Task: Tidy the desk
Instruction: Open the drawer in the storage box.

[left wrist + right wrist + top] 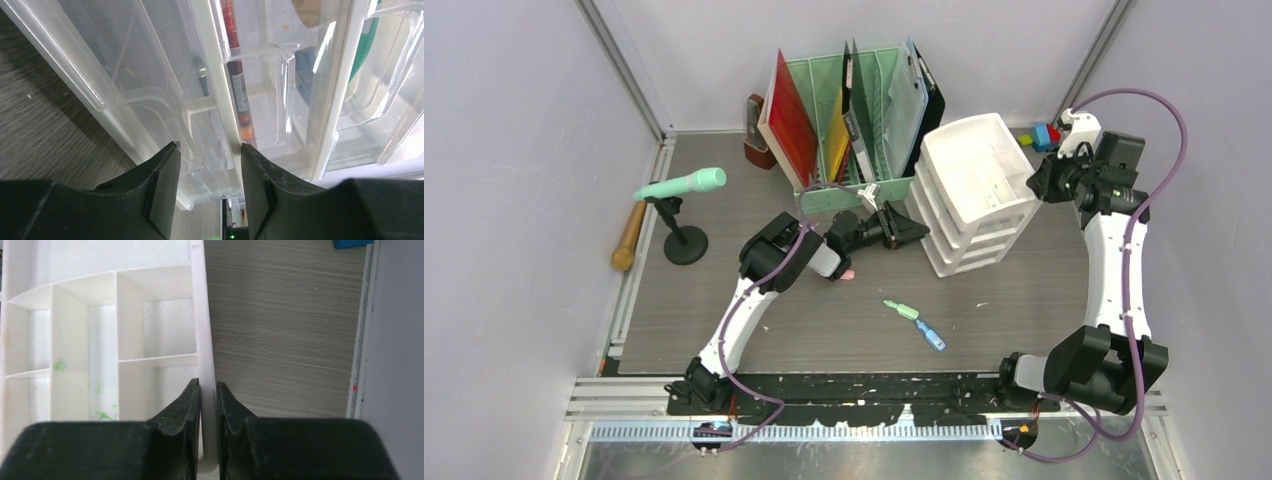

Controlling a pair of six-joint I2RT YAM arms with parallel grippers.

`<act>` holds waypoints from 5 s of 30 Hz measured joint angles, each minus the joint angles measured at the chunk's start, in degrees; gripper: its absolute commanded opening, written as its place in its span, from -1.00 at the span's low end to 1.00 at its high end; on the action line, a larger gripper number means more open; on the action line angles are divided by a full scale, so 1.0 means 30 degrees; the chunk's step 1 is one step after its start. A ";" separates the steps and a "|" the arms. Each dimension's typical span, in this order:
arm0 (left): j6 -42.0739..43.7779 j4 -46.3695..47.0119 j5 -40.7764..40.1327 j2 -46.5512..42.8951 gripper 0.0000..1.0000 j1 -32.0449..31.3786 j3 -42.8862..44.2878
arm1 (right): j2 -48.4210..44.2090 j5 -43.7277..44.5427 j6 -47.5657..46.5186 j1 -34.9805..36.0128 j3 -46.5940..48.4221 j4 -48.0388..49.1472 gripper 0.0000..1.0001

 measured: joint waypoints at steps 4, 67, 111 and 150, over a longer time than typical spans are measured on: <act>-0.0248 0.0277 0.0000 0.0036 -0.20 0.0000 0.0000 | -0.0160 0.0510 -0.0175 0.0022 0.0007 -0.0255 -0.99; 0.4554 -0.3024 0.2710 -0.4765 0.07 0.0495 -0.6594 | -0.0080 0.3344 -0.3002 0.1137 0.1086 -0.1902 -0.99; 5.1116 -3.6093 -0.0648 -0.5450 0.52 -0.3796 0.8830 | 0.0109 0.3220 -0.3024 0.1122 0.1027 -0.1654 -0.99; 4.5492 -3.5467 -0.2936 -1.0681 0.65 -0.3803 0.4204 | 0.0852 0.3089 -0.3242 0.1144 0.1632 -0.1625 -0.99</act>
